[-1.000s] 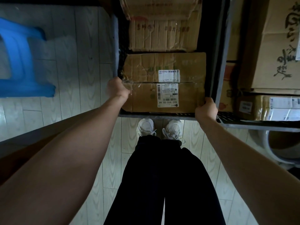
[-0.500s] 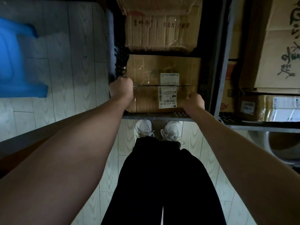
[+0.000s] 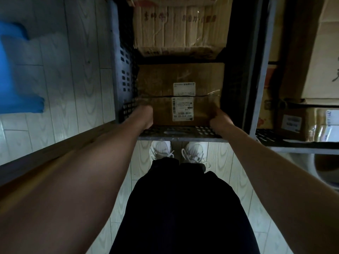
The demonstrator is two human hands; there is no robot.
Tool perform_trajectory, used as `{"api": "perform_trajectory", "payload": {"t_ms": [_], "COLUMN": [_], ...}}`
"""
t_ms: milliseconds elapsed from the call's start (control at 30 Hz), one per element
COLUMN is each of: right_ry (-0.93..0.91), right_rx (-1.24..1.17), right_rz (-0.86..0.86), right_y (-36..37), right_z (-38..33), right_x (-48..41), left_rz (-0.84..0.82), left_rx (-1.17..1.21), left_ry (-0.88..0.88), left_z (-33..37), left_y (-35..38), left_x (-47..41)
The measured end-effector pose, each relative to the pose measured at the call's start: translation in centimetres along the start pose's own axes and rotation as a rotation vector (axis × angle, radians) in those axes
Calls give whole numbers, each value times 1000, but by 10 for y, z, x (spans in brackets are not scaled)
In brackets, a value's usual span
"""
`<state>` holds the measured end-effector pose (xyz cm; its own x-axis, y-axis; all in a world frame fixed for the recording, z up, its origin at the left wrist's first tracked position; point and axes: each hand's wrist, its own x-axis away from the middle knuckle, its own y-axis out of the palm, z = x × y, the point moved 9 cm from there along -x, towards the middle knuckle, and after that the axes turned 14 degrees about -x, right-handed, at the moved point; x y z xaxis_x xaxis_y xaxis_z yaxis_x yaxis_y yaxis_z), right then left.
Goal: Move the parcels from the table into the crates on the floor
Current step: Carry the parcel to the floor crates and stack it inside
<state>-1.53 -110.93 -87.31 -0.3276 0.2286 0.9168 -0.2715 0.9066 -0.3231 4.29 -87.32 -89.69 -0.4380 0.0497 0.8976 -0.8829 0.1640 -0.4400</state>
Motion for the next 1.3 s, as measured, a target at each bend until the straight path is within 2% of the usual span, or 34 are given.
{"api": "perform_trajectory", "payload": {"t_ms": [133, 433, 600, 800, 1000, 1300], "right_ry": [21, 75, 56, -16, -78, -160], "right_rx": [43, 2, -56, -159, -249, -450], "right_rz": [-11, -41, 2, 17, 62, 156], "right_y": [7, 14, -3, -36, -75, -141], "right_z": [6, 6, -6, -33, -63, -104], "right_x": [-15, -33, -10, 62, 144, 274], "left_rz": [-75, -62, 103, 204, 200, 243], "left_rx": [21, 38, 116, 392, 503, 695], "left_ry": [4, -42, -112, -97, -112, -14], "left_z": [3, 5, 9, 40, 58, 69], "left_y": [18, 23, -10, -73, -124, -199], "left_x": [-6, -20, 7, 82, 166, 290]}}
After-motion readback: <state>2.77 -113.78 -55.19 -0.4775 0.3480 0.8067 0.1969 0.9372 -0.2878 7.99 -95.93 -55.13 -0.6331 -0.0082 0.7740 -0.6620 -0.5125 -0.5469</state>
